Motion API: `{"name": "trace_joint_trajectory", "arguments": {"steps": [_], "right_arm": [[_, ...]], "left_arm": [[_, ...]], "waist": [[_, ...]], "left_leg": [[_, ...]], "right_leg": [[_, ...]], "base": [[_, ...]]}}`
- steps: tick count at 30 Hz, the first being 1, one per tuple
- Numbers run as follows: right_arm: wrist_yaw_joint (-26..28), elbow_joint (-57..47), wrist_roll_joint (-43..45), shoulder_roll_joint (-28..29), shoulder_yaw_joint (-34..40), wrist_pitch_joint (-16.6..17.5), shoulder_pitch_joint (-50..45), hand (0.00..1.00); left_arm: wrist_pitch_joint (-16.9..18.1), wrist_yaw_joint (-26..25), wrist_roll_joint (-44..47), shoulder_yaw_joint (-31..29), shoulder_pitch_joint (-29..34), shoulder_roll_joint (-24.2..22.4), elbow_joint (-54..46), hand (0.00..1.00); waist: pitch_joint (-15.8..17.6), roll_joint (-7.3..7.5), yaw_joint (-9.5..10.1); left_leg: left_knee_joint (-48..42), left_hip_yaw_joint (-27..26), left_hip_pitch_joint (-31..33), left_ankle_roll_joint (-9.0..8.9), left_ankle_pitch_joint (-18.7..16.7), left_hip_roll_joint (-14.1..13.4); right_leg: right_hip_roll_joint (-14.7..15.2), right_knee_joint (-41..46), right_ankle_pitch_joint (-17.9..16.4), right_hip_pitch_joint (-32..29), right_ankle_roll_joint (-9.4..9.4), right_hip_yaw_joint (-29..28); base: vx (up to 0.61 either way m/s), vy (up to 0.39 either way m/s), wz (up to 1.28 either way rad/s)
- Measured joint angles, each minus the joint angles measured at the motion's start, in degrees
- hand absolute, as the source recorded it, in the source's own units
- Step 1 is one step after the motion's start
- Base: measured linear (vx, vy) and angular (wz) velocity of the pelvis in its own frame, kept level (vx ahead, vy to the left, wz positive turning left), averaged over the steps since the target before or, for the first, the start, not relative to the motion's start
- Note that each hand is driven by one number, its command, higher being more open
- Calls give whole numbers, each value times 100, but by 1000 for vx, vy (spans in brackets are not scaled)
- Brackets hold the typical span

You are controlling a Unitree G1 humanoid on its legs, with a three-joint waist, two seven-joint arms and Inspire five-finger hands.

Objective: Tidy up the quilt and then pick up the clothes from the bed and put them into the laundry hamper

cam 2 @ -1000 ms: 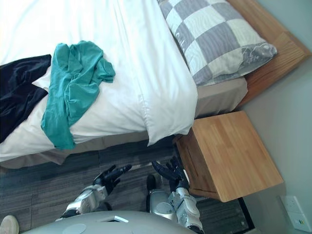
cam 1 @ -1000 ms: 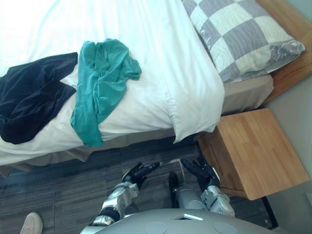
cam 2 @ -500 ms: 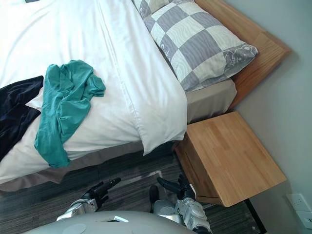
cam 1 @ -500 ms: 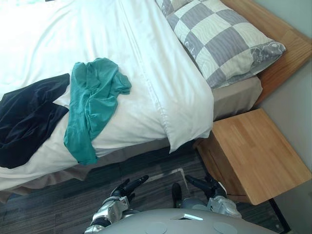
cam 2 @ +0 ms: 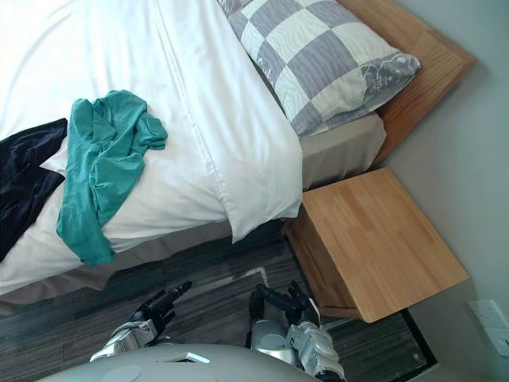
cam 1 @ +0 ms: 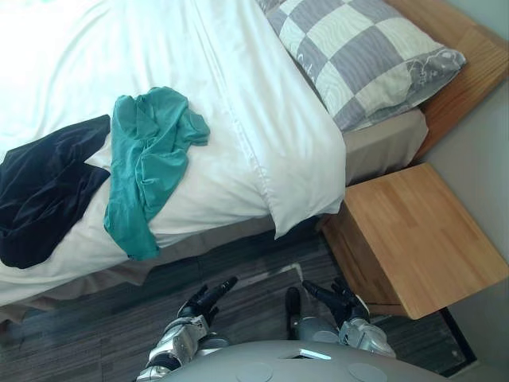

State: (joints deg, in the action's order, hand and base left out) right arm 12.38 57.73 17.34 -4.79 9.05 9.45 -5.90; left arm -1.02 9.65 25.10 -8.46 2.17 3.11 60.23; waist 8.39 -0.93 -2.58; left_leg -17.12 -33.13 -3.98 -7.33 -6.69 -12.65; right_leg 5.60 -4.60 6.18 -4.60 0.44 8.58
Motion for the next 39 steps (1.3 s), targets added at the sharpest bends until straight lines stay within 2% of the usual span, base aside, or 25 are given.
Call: {"name": "trace_joint_trajectory", "arguments": {"steps": [3, 5, 8, 9, 10, 11, 12, 13, 14, 15, 17, 18, 19, 20, 21, 22, 24, 26, 28, 29, 30, 33, 36, 38, 39], "right_arm": [[110, 133, -29, -221, 170, 9, -16, 100], [147, 248, -103, -329, 223, 24, -13, 100], [336, 448, -133, -464, 405, 149, -4, 100], [333, 452, -134, -485, 558, 176, -30, 100], [330, 453, -142, -489, 643, 176, -59, 100], [289, 518, -191, -414, 801, 168, -25, 100], [277, 553, -262, -314, 867, 163, -7, 100], [325, 561, -351, -198, 913, 274, -112, 100], [340, 527, -335, -184, 944, 459, -174, 100], [358, 523, -332, -198, 943, 513, -165, 100], [600, 524, -337, -208, 838, 625, -210, 100], [924, 518, -284, -115, 680, 772, -235, 100], [1023, 493, -244, -69, 623, 825, -248, 100], [1206, 374, -105, -59, 551, 887, -288, 100], [1281, 268, 4, -32, 470, 950, -351, 100], [1298, 211, 169, -11, 384, 1002, -311, 100], [1282, 199, 454, -30, 194, 1019, 23, 100], [1231, 166, 602, 27, -116, 1016, 219, 100], [928, -141, 550, 63, -376, 953, 244, 100], [699, -228, 545, 69, -402, 908, 256, 100], [466, -243, 556, 68, -388, 836, 302, 100], [183, -139, 560, 34, 8, 718, 283, 100], [157, -58, 544, -102, 274, 665, 245, 100], [164, 58, 300, -279, 401, 662, 209, 100], [167, 64, 215, -304, 406, 671, 186, 100]], "left_arm": [[96, 327, 139, 199, 45, 12, 10, 100], [152, 459, 137, 198, 72, 3, 42, 100], [343, 700, 140, 224, 81, -34, 58, 100], [429, 696, 90, 411, 61, -73, 54, 100], [467, 680, 33, 480, 49, -103, 51, 100], [451, 667, -149, 594, -10, -20, -6, 100], [474, 654, -231, 652, -90, 100, -22, 100], [554, 557, -285, 742, -97, 140, -64, 100], [597, 512, -267, 748, -34, 155, -109, 100], [595, 507, -274, 761, 9, 189, -198, 100], [581, 515, -286, 824, 52, 373, -252, 100], [560, 546, -327, 825, 54, 521, -216, 100], [548, 559, -328, 824, 43, 547, -211, 100], [524, 569, -348, 816, -5, 554, -212, 100], [464, 574, -408, 811, 2, 557, -210, 100], [416, 546, -501, 799, 22, 549, -141, 100], [299, 420, -531, 827, 14, 362, -104, 100], [362, 225, -534, 809, 14, 310, -173, 100], [557, 42, -481, 786, 6, 287, -373, 100], [666, 25, -452, 721, 7, 238, -440, 100], [807, 38, -446, 561, 38, 170, -456, 100], [983, 140, -462, 488, 93, 150, -332, 100], [1087, 312, -472, 471, 215, 143, -337, 100], [1106, 436, -464, 382, 279, 99, -334, 100], [1140, 473, -462, 351, 290, 39, -320, 100]], "waist": [[38, -63, -121], [38, -87, -136], [47, -171, -224], [50, -269, -234], [52, -317, -237], [129, -222, -205], [177, -64, -205], [196, -11, -215], [189, -52, -176], [181, -45, -147], [176, -50, -79], [182, -77, -106], [194, -98, -112], [207, -122, -113], [196, -44, -101], [226, 37, -67], [355, -200, -112], [430, -200, -37], [528, -156, -2], [544, -193, 59], [535, -248, 105], [559, -199, -6], [551, -161, -115], [515, -230, -109], [505, -241, -87]], "left_leg": [[-184, 277, 167, 84, -147, -230], [-184, 581, 169, 28, -184, -470], [-193, 1031, 354, 28, -174, -1061], [-113, 1166, 503, -497, -92, -1139], [-130, 1193, 584, -654, -85, -1123], [-481, 1305, 708, -731, -211, -1011], [-770, 1315, 776, -633, -352, -801], [-1142, 1430, 979, -581, -751, -591], [-1260, 1384, 1040, -384, -905, -472], [-1202, 1351, 1019, -311, -906, -411], [-641, 1352, 829, -71, -742, -240], [100, 1498, 694, 77, -362, -73], [387, 1568, 632, 112, -211, -15], [764, 1680, 569, 159, -18, 114], [860, 1728, 548, 177, 10, 273], [875, 1717, 515, 180, 0, 462], [861, 1648, 417, 206, -20, 452], [366, 1579, 426, 224, -221, 478], [-904, 1640, 902, 126, -541, 310], [-1447, 1566, 1175, 71, -580, 175], [-1736, 1231, 1281, 173, -714, -18], [-682, 1090, 1035, 326, -648, -93], [496, 1405, 801, 369, -123, -149], [1006, 1838, 673, 403, 826, -422], [1048, 1956, 625, 180, 1027, -471]], "right_leg": [[387, 295, -188, 24, 206, 100], [559, 569, -343, 6, 363, 108], [865, 1145, -628, -66, 759, 222], [1006, 1289, -619, -59, 976, 317], [1078, 1344, -605, -49, 1097, 360], [1304, 1442, -562, -3, 1273, 364], [1545, 1458, -495, 91, 1300, 372], [1818, 1491, -167, 127, 1129, 560], [1939, 1547, 270, 54, 425, 819], [1954, 1644, 396, -30, 112, 901], [1521, 1949, 5, -182, 408, 1034], [690, 1869, -542, -180, 504, 1127], [353, 1724, -672, -171, 471, 1110], [-288, 1111, -749, -74, 358, 988], [-594, 490, -668, 104, 400, 784], [-549, 290, -562, 271, -112, 773], [-503, 699, -629, 252, -116, 598], [-352, 1276, -1107, 267, -108, 647], [-149, 1839, -1577, 230, -69, 824], [-65, 1973, -1598, 203, -71, 890], [29, 2077, -1602, 216, -71, 936], [564, 2253, -1611, 290, -6, 987], [1101, 2245, -1619, 300, 439, 863], [1438, 2226, -1547, 294, 989, 660], [1467, 2200, -1542, 287, 1204, 594]], "base": [[67, 120, 43], [102, 219, 16], [153, 362, 24], [237, 582, 44], [278, 685, 40], [207, 477, 31], [194, 454, 45], [218, 553, 44], [224, 600, 35], [317, 657, 9], [311, 370, 29], [253, 216, 68], [222, 164, 94], [194, 116, 73], [171, 88, 71], [168, 68, 38], [195, 130, 40], [145, 97, 49], [82, 36, 61], [100, 122, 38], [70, 110, 18], [122, 207, 16], [177, 347, 3], [183, 394, -12], [231, 516, -34]]}}
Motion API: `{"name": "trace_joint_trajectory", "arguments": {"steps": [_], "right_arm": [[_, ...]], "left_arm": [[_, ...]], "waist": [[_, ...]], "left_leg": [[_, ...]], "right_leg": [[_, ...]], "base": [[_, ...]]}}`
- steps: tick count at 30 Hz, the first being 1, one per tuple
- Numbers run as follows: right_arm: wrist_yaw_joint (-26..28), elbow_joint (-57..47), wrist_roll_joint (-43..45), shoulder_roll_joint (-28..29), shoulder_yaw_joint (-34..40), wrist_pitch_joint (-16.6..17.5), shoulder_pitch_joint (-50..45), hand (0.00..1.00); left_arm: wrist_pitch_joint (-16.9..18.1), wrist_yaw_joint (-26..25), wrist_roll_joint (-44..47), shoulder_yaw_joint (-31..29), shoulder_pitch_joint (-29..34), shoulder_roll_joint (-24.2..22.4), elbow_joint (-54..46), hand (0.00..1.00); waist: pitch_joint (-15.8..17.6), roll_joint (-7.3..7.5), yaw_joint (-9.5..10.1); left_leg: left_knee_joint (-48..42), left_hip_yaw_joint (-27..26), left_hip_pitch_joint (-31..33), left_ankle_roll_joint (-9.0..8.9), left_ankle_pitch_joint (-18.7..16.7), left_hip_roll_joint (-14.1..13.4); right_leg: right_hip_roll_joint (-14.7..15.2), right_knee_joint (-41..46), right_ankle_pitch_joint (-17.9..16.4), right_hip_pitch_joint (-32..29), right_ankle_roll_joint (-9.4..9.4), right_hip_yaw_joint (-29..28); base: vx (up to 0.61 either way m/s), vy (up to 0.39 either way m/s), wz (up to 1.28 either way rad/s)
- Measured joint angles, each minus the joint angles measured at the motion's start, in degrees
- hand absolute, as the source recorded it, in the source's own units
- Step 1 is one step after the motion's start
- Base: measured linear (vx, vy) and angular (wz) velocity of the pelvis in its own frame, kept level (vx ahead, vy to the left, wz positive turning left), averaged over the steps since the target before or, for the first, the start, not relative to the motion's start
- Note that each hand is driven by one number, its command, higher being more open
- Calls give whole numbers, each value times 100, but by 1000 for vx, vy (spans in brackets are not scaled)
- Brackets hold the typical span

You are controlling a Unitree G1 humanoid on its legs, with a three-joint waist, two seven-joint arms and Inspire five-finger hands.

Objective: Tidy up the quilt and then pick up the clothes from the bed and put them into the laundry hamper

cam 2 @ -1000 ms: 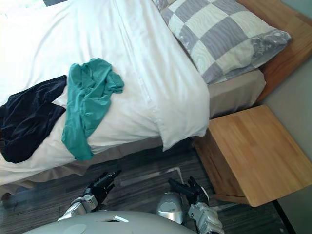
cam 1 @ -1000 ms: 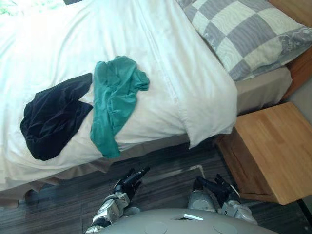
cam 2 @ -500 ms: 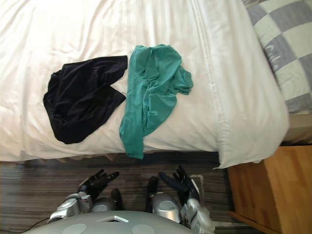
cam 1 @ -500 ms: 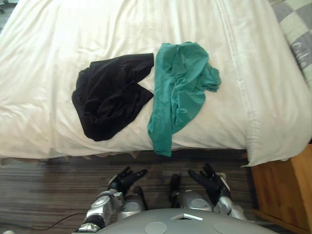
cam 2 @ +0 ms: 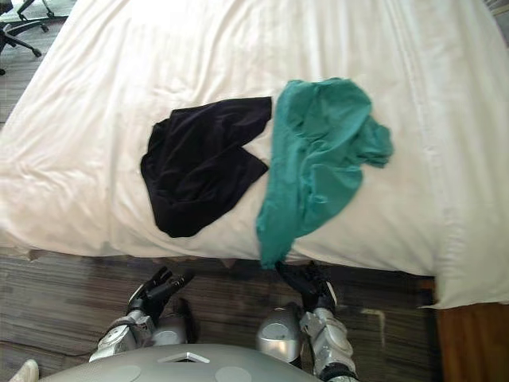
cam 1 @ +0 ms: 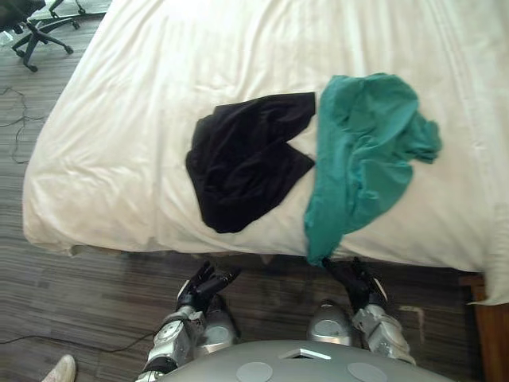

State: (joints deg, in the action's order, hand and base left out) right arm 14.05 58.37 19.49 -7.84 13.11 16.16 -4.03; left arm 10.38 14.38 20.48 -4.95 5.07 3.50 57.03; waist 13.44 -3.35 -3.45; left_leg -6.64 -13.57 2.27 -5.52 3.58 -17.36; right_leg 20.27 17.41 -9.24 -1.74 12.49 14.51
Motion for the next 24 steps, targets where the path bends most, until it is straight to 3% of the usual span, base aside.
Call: {"name": "trace_joint_trajectory", "arguments": {"steps": [1, 2, 3, 4, 5, 7, 8, 9, 10, 11, 12, 15, 17, 18, 20, 21, 23, 24], "right_arm": [[0, 61, -123, 58, 27, 1, 29, 100], [16, 99, -135, 303, 15, 1, 43, 100], [56, 94, -204, 505, -23, 38, -3, 100], [98, 69, -399, 636, -30, 82, -52, 100], [185, 56, -563, 715, -47, 72, -74, 100], [324, 17, -576, 733, -169, 121, -63, 100], [361, -27, -578, 744, -283, 180, -63, 100], [347, -67, -537, 744, -313, 189, -64, 100], [329, -73, -502, 743, -314, 187, -66, 100], [173, -60, -226, 741, -307, 171, -86, 100], [-16, -49, 145, 704, -241, 150, -110, 100], [-440, 153, 861, 606, 169, 81, -213, 100], [-914, 213, 1390, 579, 919, -27, -364, 100], [-1020, 197, 1484, 573, 1096, -26, -409, 100], [-1200, 189, 1500, 559, 1841, -24, -577, 100], [-1221, 203, 1459, 534, 2384, 7, -746, 100], [-1184, 212, 1461, 497, 3020, 33, -905, 100], [-1160, 214, 1468, 363, 3495, 47, -1017, 100]], "left_arm": [[104, -2, 22, -54, -15, 17, 99, 100], [175, -2, 12, -48, -22, 166, 96, 100], [235, -8, 25, -39, -11, 242, 108, 100], [200, -72, 25, 29, -14, 317, 120, 100], [130, -224, 23, 108, -14, 334, 180, 100], [-12, -462, 23, 117, -21, 292, 194, 100], [-102, -615, 95, 122, -20, 288, 208, 100], [-227, -788, 207, 175, -37, 299, 243, 100], [-251, -823, 223, 192, -44, 303, 256, 100], [-395, -979, 384, 237, -98, 317, 327, 100], [-490, -1141, 541, 228, -205, 332, 397, 100], [-642, -1507, 865, 41, -249, 147, 492, 100], [-841, -2011, 1176, -926, -188, -62, 541, 100], [-864, -2163, 1308, -1253, -164, -81, 538, 100], [-955, -2613, 1664, -2689, -18, -15, 414, 100], [-940, -2898, 2130, -3841, 25, 211, 296, 100], [-962, -3092, 2520, -4899, 31, 615, 67, 100], [-958, -3182, 2796, -5582, 54, 1036, -226, 100]], "waist": [[-52, 120, 28], [-67, 436, 56], [-107, 516, 106], [-166, 567, 171], [-314, 548, 219], [-400, 493, 328], [-417, 504, 346], [-433, 492, 276], [-436, 486, 258], [-468, 470, 161], [-481, 468, 136], [-561, 260, 160], [-601, 163, 176], [-611, 165, 178], [-757, 250, 200], [-901, 343, 215], [-1003, 419, 222], [-1064, 515, 242]], "left_leg": [[-46, 18, -77, -747, -451, 200], [-146, -91, -54, -677, -511, 440], [-233, -131, -55, -678, -632, 495], [-345, -253, -84, -642, -740, 469], [-368, -456, -94, -580, -825, 380], [-219, -865, -265, -529, -817, 277], [-65, -1125, -398, -459, -770, 284], [27, -1179, -437, -427, -731, 292], [44, -1166, -436, -420, -721, 292], [231, -1119, -420, -410, -584, 330], [359, -1017, -389, -395, -465, 352], [677, -844, -430, -320, -308, 353], [891, -890, -714, -306, -254, 350], [909, -940, -796, -311, -255, 349], [927, -1136, -951, -386, -308, 356], [928, -1206, -991, -464, -362, 358], [928, -1197, -1001, -478, -373, 374], [948, -1191, -1074, -492, -384, 392]], "right_leg": [[201, -245, 184, 14, 236, -226], [396, -560, 469, 86, 177, -296], [371, -870, 876, 196, 79, -267], [334, -1258, 1550, 293, 26, -96], [239, -1551, 2167, 271, -169, 309], [76, -1795, 2696, 206, -814, 996], [-22, -1634, 2513, 68, -1006, 1418], [-251, -1481, 2046, 12, -921, 1329], [-310, -1449, 1925, 4, -871, 1276], [-675, -1398, 1181, 19, -713, 1002], [-789, -1488, 1084, 3, -633, 730], [-871, -1547, 1129, 35, -565, 847], [-913, -1553, 1133, 220, -534, 875], [-914, -1554, 1133, 263, -535, 863], [-909, -1552, 1133, 293, -535, 719], [-902, -1561, 1131, 300, -532, 685], [-882, -1587, 1133, 344, -528, 718], [-874, -1667, 1149, 465, -501, 753]], "base": [[216, 537, -37], [167, 518, -42], [90, 404, -40], [69, 408, -58], [51, 340, -66], [32, 230, -94], [8, 152, -102], [-2, 115, -65], [6, 27, -15], [10, -20, 15], [-1, -37, 24], [11, -52, 19], [59, -30, -2], [42, 1, -24], [19, 24, -32], [13, 24, -21], [15, 13, 2], [11, 6, 9]]}}
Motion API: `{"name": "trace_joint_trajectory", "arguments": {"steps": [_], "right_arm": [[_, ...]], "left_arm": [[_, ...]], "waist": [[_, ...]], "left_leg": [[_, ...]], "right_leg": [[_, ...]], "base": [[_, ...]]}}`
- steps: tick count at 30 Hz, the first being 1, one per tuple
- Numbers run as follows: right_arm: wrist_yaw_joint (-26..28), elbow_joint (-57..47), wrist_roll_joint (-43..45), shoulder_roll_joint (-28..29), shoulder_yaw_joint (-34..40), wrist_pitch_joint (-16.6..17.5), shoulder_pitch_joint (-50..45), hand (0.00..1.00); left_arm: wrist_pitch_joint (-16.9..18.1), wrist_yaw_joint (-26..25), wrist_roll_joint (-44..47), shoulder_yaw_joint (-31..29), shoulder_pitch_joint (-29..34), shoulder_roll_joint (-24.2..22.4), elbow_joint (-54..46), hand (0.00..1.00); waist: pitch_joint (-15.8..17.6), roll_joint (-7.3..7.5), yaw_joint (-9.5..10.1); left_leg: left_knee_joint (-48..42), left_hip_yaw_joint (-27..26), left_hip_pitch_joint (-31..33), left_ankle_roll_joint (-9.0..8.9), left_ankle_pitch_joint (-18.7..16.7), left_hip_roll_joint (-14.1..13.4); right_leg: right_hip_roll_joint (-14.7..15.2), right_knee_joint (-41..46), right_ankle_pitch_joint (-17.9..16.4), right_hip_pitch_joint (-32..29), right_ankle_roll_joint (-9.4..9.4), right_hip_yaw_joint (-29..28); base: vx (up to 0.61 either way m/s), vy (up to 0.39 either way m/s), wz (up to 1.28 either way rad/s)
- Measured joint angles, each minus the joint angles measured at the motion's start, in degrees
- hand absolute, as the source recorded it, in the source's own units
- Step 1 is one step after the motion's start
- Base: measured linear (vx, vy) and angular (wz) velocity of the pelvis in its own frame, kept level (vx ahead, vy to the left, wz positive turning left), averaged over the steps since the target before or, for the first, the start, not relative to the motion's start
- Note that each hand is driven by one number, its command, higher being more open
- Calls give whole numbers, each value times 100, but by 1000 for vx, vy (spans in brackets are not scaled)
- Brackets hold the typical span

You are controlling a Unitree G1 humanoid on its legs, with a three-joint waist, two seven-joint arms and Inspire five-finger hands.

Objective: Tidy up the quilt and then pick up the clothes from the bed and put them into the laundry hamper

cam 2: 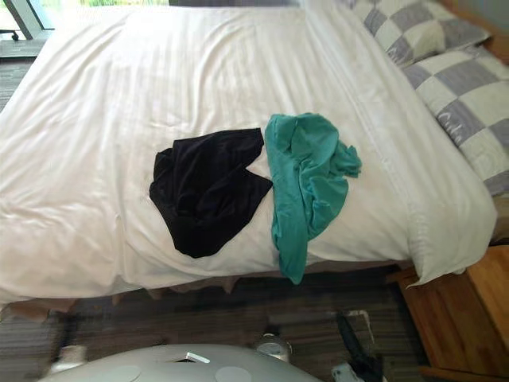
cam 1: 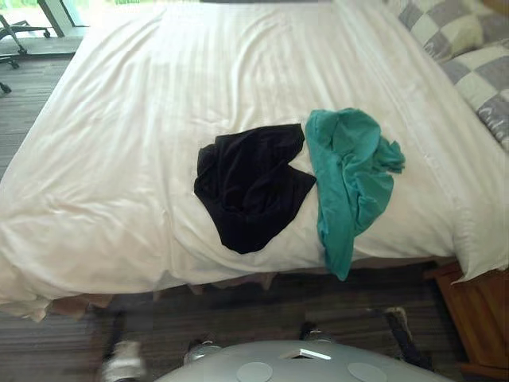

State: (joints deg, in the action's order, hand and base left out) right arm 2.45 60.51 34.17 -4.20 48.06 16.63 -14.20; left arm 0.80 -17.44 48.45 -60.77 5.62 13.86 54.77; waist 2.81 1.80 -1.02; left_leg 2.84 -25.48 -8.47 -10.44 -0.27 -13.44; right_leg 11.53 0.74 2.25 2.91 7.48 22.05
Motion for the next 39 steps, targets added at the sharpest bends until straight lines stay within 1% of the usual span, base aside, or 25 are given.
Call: {"name": "trace_joint_trajectory", "arguments": {"steps": [1, 3, 4, 6, 7, 8, 9, 10, 11, 12, 13, 14, 15, 16, 17, 18, 19, 21, 23, 26, 27, 30, 32, 35, 39], "right_arm": [[28, 0, 0, -123, 167, 8, -58, 100], [470, -81, 14, -866, 700, 79, -217, 100], [588, -154, -6, -1118, 791, 85, -247, 100], [1143, -539, -25, -2231, 1336, 105, -279, 100], [1262, -539, -25, -2584, 1471, 108, -259, 100], [1419, -538, -16, -3304, 1731, 118, -236, 100], [1491, -538, -1, -3657, 1782, 126, -222, 100], [1619, -560, 2, -4337, 1745, 138, -129, 100], [1695, -693, 6, -4731, 1605, 128, -28, 100], [1837, -1153, 4, -5210, 1198, 102, 203, 100], [1919, -1372, 3, -5356, 989, 92, 288, 100], [2026, -1707, 0, -5585, 588, 35, 513, 100], [2161, -1856, -2, -5747, 98, 41, 776, 100], [2237, -1890, -4, -5783, -143, 67, 916, 100], [2343, -1931, -4, -5792, -474, 126, 1115, 100], [2496, -2068, -8, -5776, -990, 186, 1319, 100], [2521, -2106, -8, -5769, -1091, 195, 1338, 100], [2562, -2530, -78, -5369, -1712, 278, 1545, 100], [2527, -2871, -255, -5067, -1942, 294, 1556, 100], [2151, -3397, -811, -4351, -2578, 255, 1650, 100], [2042, -3620, -1073, -4067, -2754, 213, 1660, 100], [1815, -4113, -1632, -3505, -3242, -52, 1682, 100], [1652, -4397, -1856, -3320, -3405, -236, 1675, 100], [1384, -4965, -2064, -3113, -3438, -521, 1625, 100], [1176, -5540, -2074, -3008, -3405, -813, 1336, 100]], "left_arm": [[0, -22, 114, -252, 24, 224, -144, 100], [-3, -70, 156, -1086, 92, 1222, -685, 100], [-4, -96, 142, -1302, 112, 1511, -768, 100], [0, -75, 92, -2247, 300, 2782, -780, 100], [26, -60, 90, -2379, 376, 3096, -725, 100], [180, 48, 73, -2516, 395, 3744, -452, 100], [303, 119, 74, -2523, 389, 4031, -316, 100], [515, 292, 77, -2430, 364, 4506, -191, 100], [703, 401, 47, -2161, 272, 4763, -176, 100], [1023, 614, 42, -1548, 43, 5094, -214, 100], [1131, 706, 40, -1283, -91, 5195, -280, 100], [1230, 815, 13, -711, -486, 5373, -495, 100], [1267, 898, -204, -4, -986, 5608, -560, 100], [1205, 908, -390, 350, -1257, 5733, -564, 100], [1065, 930, -689, 886, -1647, 5899, -570, 100], [876, 1113, -1085, 1690, -2079, 6044, -582, 100], [847, 1149, -1163, 1843, -2157, 6044, -584, 100], [659, 1307, -1702, 2838, -2604, 5871, -612, 100], [547, 1331, -2023, 3135, -2657, 5496, -804, 100], [263, 1403, -2585, 3584, -2585, 4315, -1282, 100], [111, 1411, -2743, 3684, -2471, 3825, -1432, 100], [-46, 1413, -3208, 3797, -1883, 2701, -1800, 100], [-53, 1412, -3464, 3811, -1577, 2168, -2079, 100], [-29, 1341, -3816, 3830, -1167, 1717, -2702, 100], [226, 1217, -4019, 3863, -709, 1457, -3833, 100]], "waist": [[-29, 36, 15], [-136, 106, 47], [-172, 104, 47], [-360, 44, 17], [-420, 18, 1], [-535, -53, -36], [-565, -88, -39], [-659, -141, -61], [-719, -142, -73], [-720, -252, -79], [-741, -209, -99], [-741, -262, -109], [-734, -227, -105], [-719, -192, -105], [-723, -187, -113], [-695, -136, -171], [-695, -136, -185], [-672, -112, -369], [-601, -152, -445], [-376, -45, -564], [-325, -7, -571], [-172, 58, -570], [-66, 62, -543], [146, 9, -466], [228, -98, -374]], "left_leg": [[20, 0, -51, -7, -5, 9], [48, 0, -125, -7, -69, 74], [52, -4, -122, 7, -90, 96], [51, -9, -68, 4, -143, 142], [40, 4, -41, 2, -139, 156], [25, 92, 27, -15, -117, 175], [8, 116, 31, -12, -89, 177], [-64, 200, 100, -9, -88, 167], [-116, 261, 123, -5, -86, 156], [-189, 300, 173, -3, -86, 130], [-196, 327, 192, -3, -86, 116], [-196, 378, 214, 10, -76, 102], [-196, 393, 218, 25, -62, 97], [-196, 397, 217, 25, -58, 96], [-196, 393, 215, 22, -57, 97], [-193, 376, 223, 22, -57, 113], [-193, 372, 226, 22, -57, 117], [-195, 344, 281, 25, -47, 122], [-203, 319, 319, 37, -29, 125], [-259, 180, 383, 49, -21, 126], [-260, 80, 372, 49, -22, 127], [-275, -112, 238, 99, -52, 126], [-329, -142, 203, 128, -73, 123], [-514, -149, 203, 177, -121, 66], [-553, -148, 187, 148, -184, 29]], "right_leg": [[2, -22, 4, 54, 6, 4], [49, -174, 53, 206, 83, 39], [64, -219, 77, 214, 121, 37], [72, -406, 115, 217, 179, 8], [71, -448, 130, 205, 200, 9], [70, -519, 169, 210, 256, 44], [70, -519, 184, 220, 278, 52], [70, -518, 182, 225, 275, 104], [69, -518, 181, 226, 274, 142], [56, -518, 181, 219, 274, 152], [41, -518, 181, 212, 273, 169], [26, -520, 181, 207, 274, 204], [20, -521, 182, 206, 275, 211], [19, -522, 183, 207, 276, 212], [20, -522, 185, 205, 278, 217], [35, -522, 213, 175, 281, 192], [38, -522, 217, 166, 280, 187], [39, -521, 252, 86, 285, 136], [38, -518, 314, 43, 260, 103], [35, -515, 395, -101, 215, -81], [27, -515, 424, -172, 187, -184], [18, -514, 457, -230, 154, -436], [18, -510, 457, -229, 153, -512], [11, -425, 424, -219, 106, -566], [-13, -370, 410, -207, 91, -612]], "base": [[3, 9, 8], [-6, 9, 3], [-15, 21, -4], [3, -1, -7], [37, -35, 8], [37, -32, 13], [48, -36, 21], [32, -32, 19], [-2, -42, 19], [-43, -30, 13], [-87, -19, 13], [-101, -7, 12], [-103, -2, 9], [-100, 9, 0], [-78, 19, -5], [-68, 23, -6], [-45, 27, -9], [-27, 15, -9], [-12, 4, -14], [-21, 7, -28], [-22, 0, -39], [3, -2, -44], [15, -12, -21], [0, -18, -8], [0, 0, 0]]}}
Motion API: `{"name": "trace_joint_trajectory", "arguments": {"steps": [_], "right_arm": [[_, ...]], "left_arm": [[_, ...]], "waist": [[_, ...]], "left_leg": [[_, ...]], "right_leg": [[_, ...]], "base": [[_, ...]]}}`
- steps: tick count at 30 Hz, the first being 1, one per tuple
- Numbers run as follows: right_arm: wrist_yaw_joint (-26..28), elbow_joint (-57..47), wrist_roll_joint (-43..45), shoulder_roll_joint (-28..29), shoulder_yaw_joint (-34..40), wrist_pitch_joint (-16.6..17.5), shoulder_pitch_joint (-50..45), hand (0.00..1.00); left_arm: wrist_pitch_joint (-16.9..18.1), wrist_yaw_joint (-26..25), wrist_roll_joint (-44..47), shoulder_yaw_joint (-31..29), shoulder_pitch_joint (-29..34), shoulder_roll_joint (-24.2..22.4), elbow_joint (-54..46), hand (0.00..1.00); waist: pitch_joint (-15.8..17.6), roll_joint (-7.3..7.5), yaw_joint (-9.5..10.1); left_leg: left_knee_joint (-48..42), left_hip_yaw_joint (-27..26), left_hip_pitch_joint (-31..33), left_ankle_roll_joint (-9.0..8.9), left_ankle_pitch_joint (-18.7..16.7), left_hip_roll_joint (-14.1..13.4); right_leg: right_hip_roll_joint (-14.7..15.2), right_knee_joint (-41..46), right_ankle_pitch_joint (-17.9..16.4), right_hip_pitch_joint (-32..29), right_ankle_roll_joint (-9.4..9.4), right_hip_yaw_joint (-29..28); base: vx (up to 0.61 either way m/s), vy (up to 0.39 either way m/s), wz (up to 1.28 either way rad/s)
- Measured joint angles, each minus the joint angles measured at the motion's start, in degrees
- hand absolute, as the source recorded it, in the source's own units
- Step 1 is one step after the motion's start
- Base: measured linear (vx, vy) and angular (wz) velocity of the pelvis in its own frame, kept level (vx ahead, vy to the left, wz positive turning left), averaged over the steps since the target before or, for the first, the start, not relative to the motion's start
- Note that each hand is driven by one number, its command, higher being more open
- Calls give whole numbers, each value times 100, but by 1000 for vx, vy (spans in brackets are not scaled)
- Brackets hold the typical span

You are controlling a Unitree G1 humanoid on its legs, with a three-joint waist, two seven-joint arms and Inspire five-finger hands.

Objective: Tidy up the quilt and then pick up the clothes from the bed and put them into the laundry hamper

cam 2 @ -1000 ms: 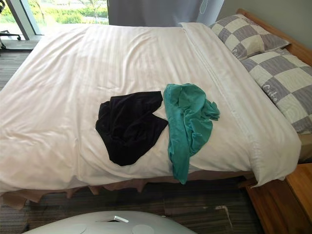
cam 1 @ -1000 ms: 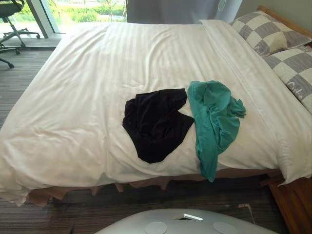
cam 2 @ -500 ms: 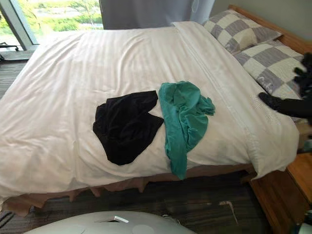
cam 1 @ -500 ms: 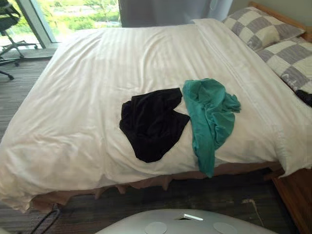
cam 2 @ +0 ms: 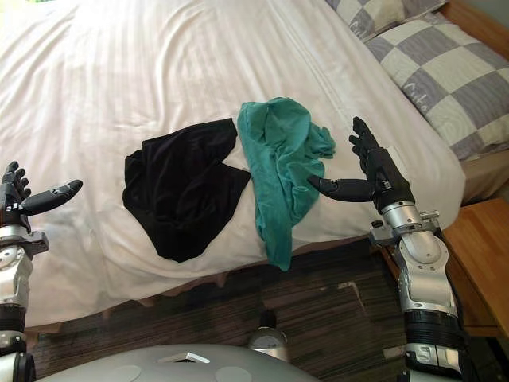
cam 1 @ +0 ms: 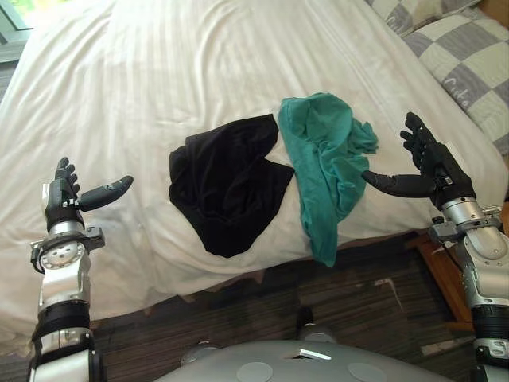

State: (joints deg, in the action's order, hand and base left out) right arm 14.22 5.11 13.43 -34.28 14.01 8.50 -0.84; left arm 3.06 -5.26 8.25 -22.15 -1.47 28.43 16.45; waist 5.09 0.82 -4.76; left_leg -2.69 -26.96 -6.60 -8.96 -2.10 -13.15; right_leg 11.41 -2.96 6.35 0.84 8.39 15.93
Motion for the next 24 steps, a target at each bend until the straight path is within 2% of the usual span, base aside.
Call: {"name": "trace_joint_trajectory", "arguments": {"steps": [3, 7, 10, 14, 21, 24], "right_arm": [[-63, -307, -1, 481, 25, -207, -259, 100], [-98, -377, -44, 887, 22, -316, -589, 100], [-142, -377, -191, 1155, 5, -318, -812, 100], [-296, -485, -191, 1437, 13, -318, -1029, 100], [-308, -891, -192, 1744, -28, -314, -1313, 100], [-293, -1141, -191, 1833, -60, -315, -1452, 100]], "left_arm": [[314, -70, -232, 51, 219, -205, -749, 100], [452, -71, -461, 447, 375, -636, -1320, 100], [452, -7, -567, 773, 539, -976, -1462, 100], [450, 339, -659, 1051, 742, -1295, -1479, 100], [397, 624, -1234, 1666, 1141, -1544, -1457, 100], [213, 587, -1702, 1785, 1276, -1595, -1451, 100]], "waist": [[3, -8, 15], [2, -15, -14], [2, -15, -11], [2, -35, -23], [-95, -96, -33], [-121, -118, -44]], "left_leg": [[11, -11, -69, -38, -49, -3], [90, -19, -110, -65, -127, 5], [136, -92, -142, -82, -142, 15], [194, -179, -186, -85, -140, 11], [250, -486, -276, -149, -102, -36], [304, -610, -303, -184, -80, -59]], "right_leg": [[1, 67, -21, 6, -27, -63], [0, 99, -23, 1, -30, -89], [-13, 98, -24, -48, -30, -224], [-57, 81, -24, -115, -29, -388], [-169, 90, -16, -265, -22, -737], [-225, 93, -6, -351, -14, -857]], "base": [[-5, 3, -1], [-30, 12, -1], [-64, 4, -14], [-92, -18, -18], [-63, -23, -20], [-48, -25, -20]]}}
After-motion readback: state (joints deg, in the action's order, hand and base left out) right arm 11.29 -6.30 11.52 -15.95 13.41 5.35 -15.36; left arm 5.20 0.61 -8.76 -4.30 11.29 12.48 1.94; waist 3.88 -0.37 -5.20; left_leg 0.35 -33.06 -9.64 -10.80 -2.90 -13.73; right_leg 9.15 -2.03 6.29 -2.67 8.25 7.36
